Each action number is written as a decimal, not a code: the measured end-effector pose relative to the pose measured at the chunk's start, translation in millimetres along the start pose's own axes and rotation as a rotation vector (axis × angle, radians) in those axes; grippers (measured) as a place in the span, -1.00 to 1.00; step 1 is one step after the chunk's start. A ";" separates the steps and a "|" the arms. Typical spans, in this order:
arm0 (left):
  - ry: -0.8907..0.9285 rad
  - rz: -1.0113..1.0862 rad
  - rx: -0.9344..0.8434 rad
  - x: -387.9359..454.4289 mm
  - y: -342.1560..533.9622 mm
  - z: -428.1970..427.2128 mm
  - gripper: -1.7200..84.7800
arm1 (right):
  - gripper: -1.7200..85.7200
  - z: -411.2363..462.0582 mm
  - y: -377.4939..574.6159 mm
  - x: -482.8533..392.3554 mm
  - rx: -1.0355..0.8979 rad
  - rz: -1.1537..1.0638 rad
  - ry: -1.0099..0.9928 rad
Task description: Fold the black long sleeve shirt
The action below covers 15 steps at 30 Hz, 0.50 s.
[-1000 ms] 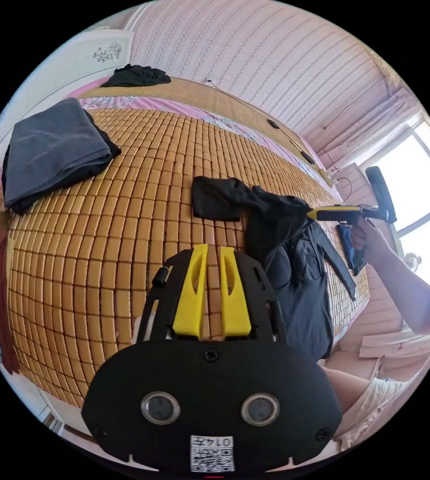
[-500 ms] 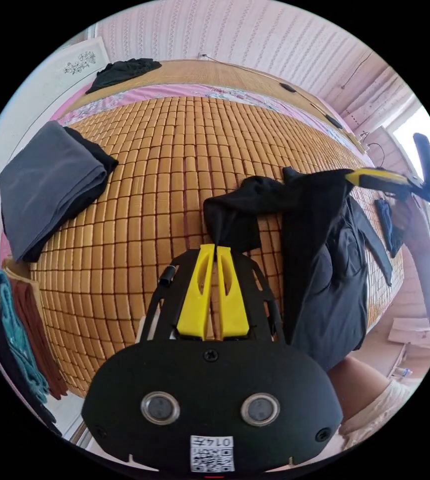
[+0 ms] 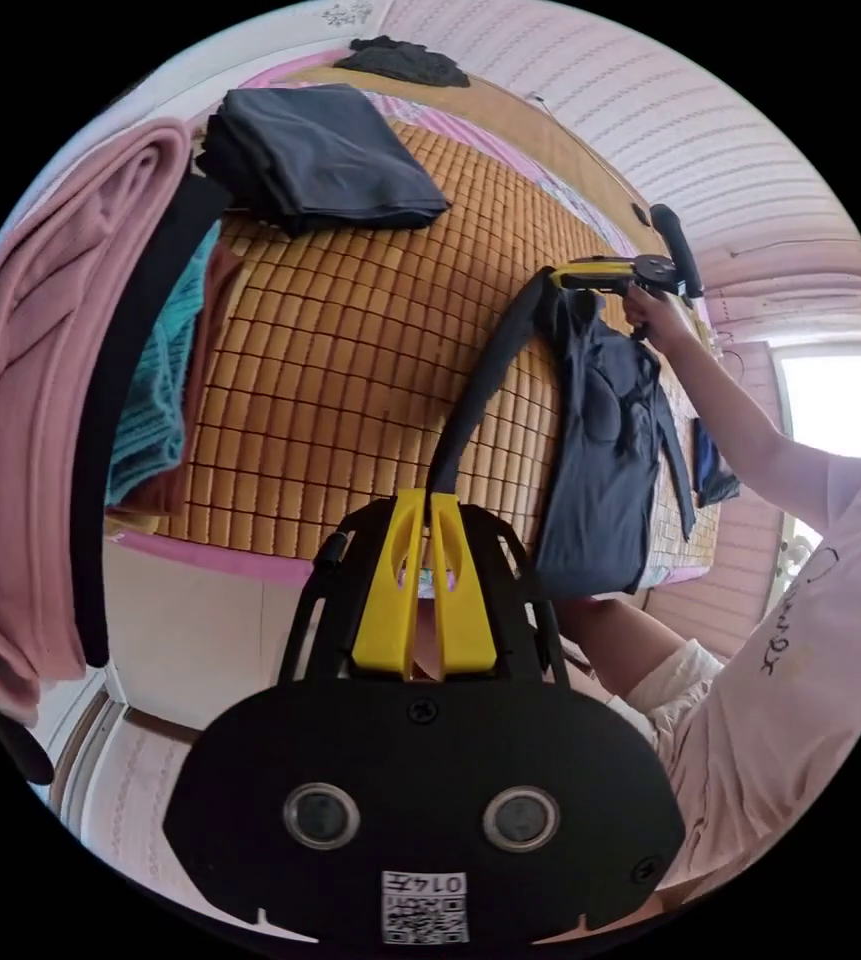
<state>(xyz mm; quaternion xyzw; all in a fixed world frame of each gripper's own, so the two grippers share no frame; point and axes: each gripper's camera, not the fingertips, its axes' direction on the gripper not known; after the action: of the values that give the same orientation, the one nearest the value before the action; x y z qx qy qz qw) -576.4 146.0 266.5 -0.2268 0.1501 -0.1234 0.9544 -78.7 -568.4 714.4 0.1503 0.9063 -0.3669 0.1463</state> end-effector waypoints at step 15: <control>-0.323 -0.362 0.250 -34.3 14.0 18.2 -0.90 | -0.94 26.5 -26.8 -7.6 -0.086 0.119 0.128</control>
<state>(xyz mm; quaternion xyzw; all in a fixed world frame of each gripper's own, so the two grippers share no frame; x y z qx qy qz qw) -599.4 175.7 283.4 -0.1469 -0.0636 -0.2717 0.9490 -77.8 -606.8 715.6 0.2203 0.9183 -0.3078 0.1161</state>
